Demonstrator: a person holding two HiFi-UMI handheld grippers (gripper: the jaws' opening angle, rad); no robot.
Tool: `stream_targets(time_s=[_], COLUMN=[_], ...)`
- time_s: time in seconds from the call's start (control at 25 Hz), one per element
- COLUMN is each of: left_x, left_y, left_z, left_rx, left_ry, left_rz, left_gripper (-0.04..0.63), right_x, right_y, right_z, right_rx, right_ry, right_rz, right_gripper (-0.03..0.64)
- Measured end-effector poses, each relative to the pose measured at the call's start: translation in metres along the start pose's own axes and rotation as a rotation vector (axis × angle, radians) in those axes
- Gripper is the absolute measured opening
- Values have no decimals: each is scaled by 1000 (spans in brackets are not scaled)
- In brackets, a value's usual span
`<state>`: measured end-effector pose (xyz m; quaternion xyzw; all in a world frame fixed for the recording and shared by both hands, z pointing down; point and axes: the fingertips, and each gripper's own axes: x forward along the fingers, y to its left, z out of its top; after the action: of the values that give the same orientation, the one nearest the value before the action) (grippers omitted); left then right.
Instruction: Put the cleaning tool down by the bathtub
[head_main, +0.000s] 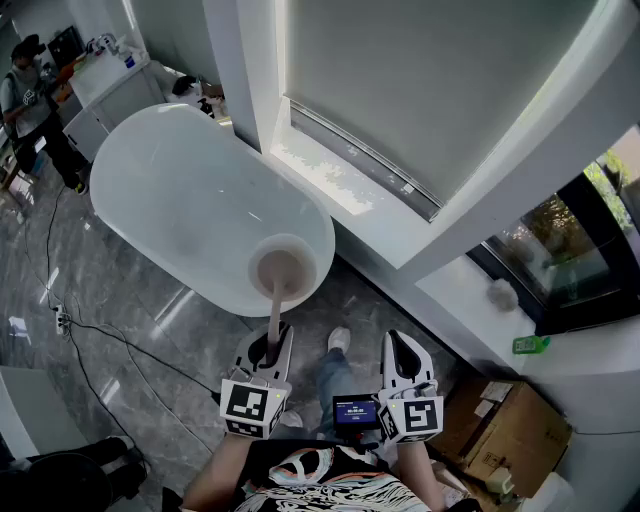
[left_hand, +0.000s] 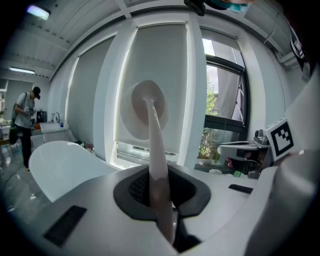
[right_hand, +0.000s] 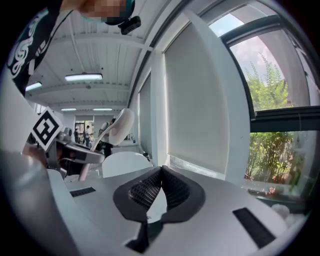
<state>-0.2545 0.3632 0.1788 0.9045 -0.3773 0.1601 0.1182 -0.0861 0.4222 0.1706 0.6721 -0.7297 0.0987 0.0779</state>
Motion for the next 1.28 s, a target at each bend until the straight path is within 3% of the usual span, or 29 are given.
stream_targets(time_s=[0.12, 0.36, 0.84, 1.28], left_x=[-65, -127, -141, -119], left_y=[-37, -101, -185, -204], left_z=[-6, -21, 9, 15], left_rx=[36, -12, -50, -31], left_ry=[13, -20, -141, -130], left_rz=[72, 135, 137, 133], left_gripper=[44, 44, 44, 44], right_x=[-56, -141, -223, -230], right_y=[12, 2, -35, -57], right_z=[16, 31, 16, 12], right_rx=[23, 43, 48, 84], right_ry=[-42, -88, -108, -132], right_rz=[31, 46, 58, 50], right_gripper=[26, 25, 26, 26])
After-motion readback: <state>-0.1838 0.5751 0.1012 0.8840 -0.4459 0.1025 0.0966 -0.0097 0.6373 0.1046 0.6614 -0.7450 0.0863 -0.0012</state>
